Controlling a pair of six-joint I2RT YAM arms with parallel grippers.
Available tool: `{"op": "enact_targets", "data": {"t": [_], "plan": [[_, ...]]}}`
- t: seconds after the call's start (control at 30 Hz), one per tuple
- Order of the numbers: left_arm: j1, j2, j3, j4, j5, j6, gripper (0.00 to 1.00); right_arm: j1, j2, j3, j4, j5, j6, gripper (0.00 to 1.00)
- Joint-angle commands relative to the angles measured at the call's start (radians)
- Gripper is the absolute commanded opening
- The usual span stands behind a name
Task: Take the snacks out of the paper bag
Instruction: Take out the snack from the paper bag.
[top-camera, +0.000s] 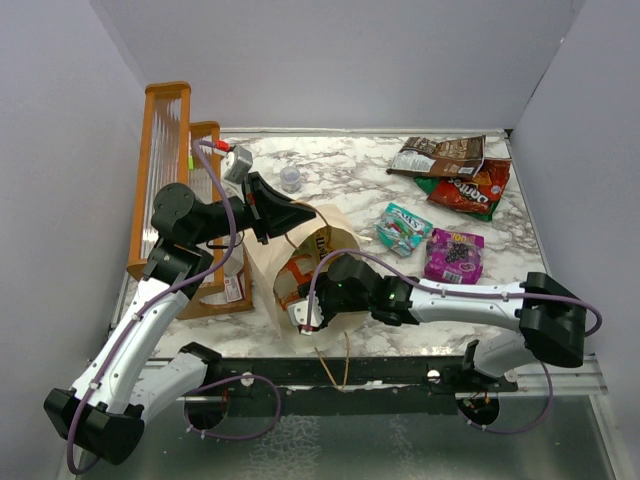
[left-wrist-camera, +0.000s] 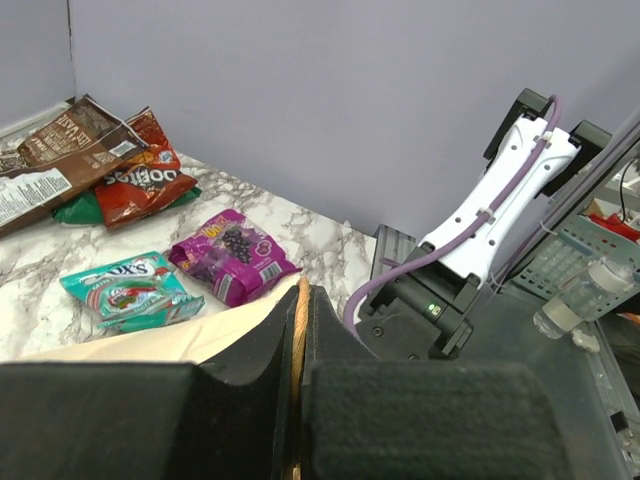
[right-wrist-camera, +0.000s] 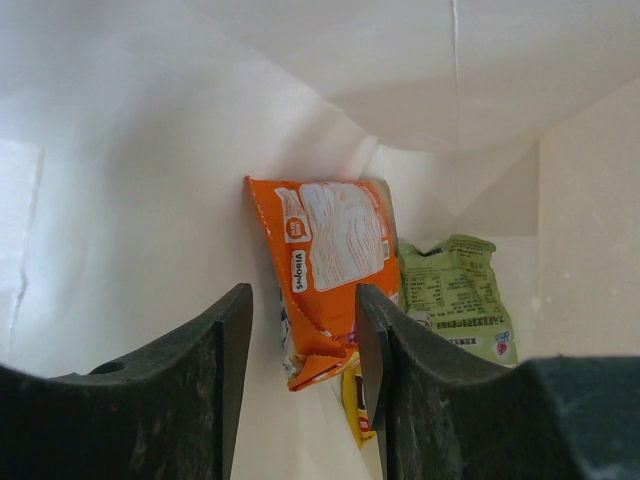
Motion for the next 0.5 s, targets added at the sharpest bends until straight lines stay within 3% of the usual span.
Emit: {"op": "enact_targets", "data": {"t": [0.0, 0.27, 0.47], "plan": [[-0.001, -0.020, 0.011, 0.015, -0.017, 0.000, 0.00, -0.010, 0.070, 0.027, 0.062, -0.029, -0.036, 0.45], [-0.001, -0.021, 0.009, 0.013, -0.021, 0.001, 0.00, -0.037, 0.143, 0.041, 0.113, -0.034, -0.066, 0.44], [-0.001, -0.019, 0.018, 0.002, -0.020, 0.010, 0.00, -0.037, 0.203, 0.075, 0.131, -0.013, -0.093, 0.37]]}}
